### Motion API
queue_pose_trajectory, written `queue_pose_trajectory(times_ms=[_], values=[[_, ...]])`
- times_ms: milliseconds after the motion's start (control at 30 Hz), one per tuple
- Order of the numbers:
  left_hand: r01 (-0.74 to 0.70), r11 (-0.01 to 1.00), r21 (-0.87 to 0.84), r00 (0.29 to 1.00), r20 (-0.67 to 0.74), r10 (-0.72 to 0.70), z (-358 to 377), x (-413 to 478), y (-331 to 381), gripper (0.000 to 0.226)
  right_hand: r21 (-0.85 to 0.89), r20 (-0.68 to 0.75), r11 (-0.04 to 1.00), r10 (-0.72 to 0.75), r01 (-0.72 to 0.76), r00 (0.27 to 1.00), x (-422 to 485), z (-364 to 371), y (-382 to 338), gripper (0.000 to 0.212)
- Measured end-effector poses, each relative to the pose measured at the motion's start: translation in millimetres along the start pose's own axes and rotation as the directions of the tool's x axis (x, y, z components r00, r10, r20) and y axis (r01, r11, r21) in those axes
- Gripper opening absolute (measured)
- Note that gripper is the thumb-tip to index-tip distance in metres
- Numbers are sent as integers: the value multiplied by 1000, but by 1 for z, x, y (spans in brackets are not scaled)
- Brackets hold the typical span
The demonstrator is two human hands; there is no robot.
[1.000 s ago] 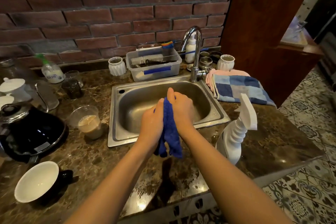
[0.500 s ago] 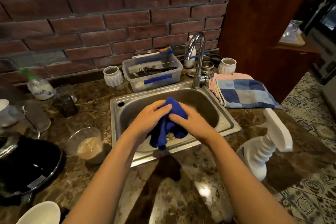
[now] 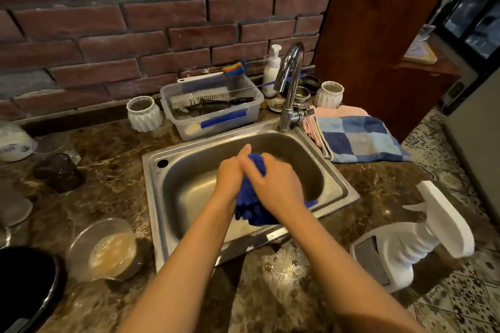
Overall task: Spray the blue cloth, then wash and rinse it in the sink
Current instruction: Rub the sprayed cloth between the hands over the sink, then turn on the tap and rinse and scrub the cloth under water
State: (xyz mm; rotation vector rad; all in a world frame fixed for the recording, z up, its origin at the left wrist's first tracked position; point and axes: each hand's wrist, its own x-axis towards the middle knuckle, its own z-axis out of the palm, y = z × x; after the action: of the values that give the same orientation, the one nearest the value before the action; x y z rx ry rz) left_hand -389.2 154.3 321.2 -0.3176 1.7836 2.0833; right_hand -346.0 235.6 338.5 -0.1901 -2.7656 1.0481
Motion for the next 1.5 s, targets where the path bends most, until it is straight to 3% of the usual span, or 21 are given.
queue_pose_trajectory(times_ms=[67,167,233,367,433,500,567,700,833,933,1033,1167,1367,1500], values=[[10,1000,-8,1000,-17,-11,7,11,-2,35,-31,-38,999,22,-23,999,11,8,1,45],[-72,989,132,991,-100,85,18,24,-6,36,156,-2,959,241,-238,970,57,16,23,47],[-92,986,140,985,-130,111,20,34,-8,35,215,52,925,308,-312,950,83,24,38,52],[-119,963,241,972,-171,163,7,73,1,34,172,30,964,202,-204,979,88,45,38,50],[-75,974,214,985,-133,105,6,94,8,30,127,0,984,123,-122,992,87,52,34,51],[-24,984,179,994,-98,42,15,103,6,29,107,-41,986,134,-129,990,102,52,42,51],[5,990,143,993,-119,12,26,109,-2,31,136,-14,970,208,-204,978,124,48,57,49],[21,995,93,994,-113,-10,34,124,-11,29,394,129,853,318,-343,939,153,56,90,52],[115,989,94,992,-55,-110,32,145,-12,42,369,172,841,356,-395,919,177,56,120,50],[211,977,24,977,-13,-211,29,158,-15,42,373,8,807,490,-458,871,199,42,145,51],[202,979,13,979,-2,-201,28,169,-24,33,334,-219,833,524,-441,823,223,19,172,40],[128,990,67,991,35,-130,33,178,-34,24,339,-297,798,593,-499,748,254,9,204,53],[106,994,13,993,47,-107,44,185,-34,13,206,-182,908,401,-364,898,279,6,231,39],[115,993,20,993,26,-116,50,192,-35,20,189,-190,937,329,-294,925,286,6,235,41]])
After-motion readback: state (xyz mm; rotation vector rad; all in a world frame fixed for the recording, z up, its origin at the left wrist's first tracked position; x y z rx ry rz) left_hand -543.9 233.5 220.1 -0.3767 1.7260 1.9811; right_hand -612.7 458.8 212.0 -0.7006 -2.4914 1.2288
